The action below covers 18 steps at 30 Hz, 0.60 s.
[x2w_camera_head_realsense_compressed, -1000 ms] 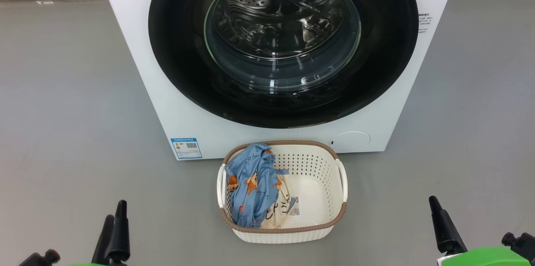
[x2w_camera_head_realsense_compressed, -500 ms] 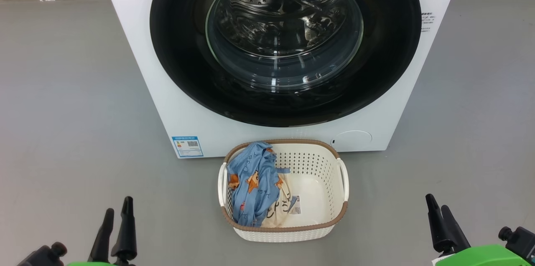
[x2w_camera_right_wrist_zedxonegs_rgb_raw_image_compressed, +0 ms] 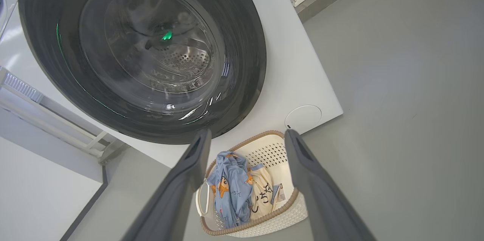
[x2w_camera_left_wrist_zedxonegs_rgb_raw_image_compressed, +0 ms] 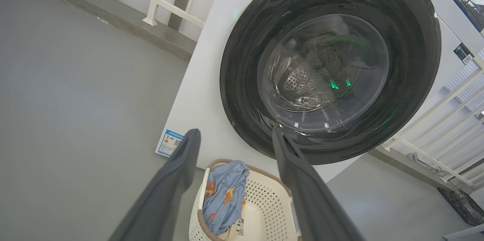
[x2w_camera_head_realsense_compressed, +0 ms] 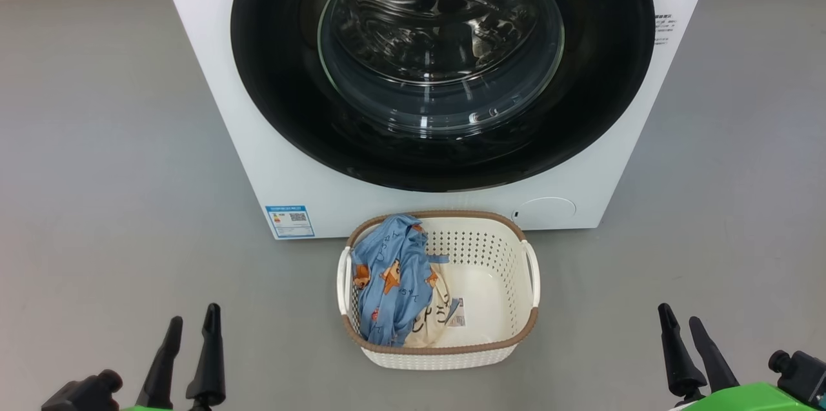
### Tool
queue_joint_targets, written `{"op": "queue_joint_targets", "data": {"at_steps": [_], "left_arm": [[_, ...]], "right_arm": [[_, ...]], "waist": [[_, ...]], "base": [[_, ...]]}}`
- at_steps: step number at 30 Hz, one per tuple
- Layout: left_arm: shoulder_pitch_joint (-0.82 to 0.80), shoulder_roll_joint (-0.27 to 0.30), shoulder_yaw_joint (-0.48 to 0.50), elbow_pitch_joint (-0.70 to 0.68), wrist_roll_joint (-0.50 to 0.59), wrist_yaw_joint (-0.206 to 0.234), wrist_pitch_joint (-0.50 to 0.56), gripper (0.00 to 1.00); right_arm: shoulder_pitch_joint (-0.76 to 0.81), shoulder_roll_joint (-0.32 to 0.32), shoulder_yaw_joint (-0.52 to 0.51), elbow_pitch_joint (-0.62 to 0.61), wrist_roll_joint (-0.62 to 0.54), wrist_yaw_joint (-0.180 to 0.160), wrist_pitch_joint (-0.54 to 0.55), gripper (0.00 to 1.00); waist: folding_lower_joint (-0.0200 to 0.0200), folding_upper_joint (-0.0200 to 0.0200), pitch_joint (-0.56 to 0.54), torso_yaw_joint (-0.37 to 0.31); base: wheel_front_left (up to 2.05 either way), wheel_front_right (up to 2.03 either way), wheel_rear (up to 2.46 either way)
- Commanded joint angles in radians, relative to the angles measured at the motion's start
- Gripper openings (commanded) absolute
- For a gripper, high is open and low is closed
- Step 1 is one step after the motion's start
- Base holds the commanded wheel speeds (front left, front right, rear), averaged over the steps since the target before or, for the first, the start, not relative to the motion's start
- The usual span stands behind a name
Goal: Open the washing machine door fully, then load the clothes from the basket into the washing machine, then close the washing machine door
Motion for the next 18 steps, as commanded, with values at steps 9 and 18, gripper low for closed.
{"op": "queue_joint_targets", "data": {"at_steps": [9, 18], "left_arm": [[-0.018, 0.032, 0.007, -0.049, 0.114, -0.003, -0.036, 1.00], [-0.012, 0.043, -0.008, -0.063, 0.215, -0.003, -0.063, 1.00]], "right_arm": [[-0.004, -0.017, 0.025, -0.038, -0.115, 0.001, -0.036, 1.00], [0.005, -0.023, 0.028, -0.048, -0.211, 0.001, -0.062, 1.00]], "waist": [[0.0000, 0.0000, 0.006, 0.002], [0.0000, 0.0000, 0.004, 0.003]], "base": [[0.00, 0.00, 0.00], [0.00, 0.00, 0.00]]}}
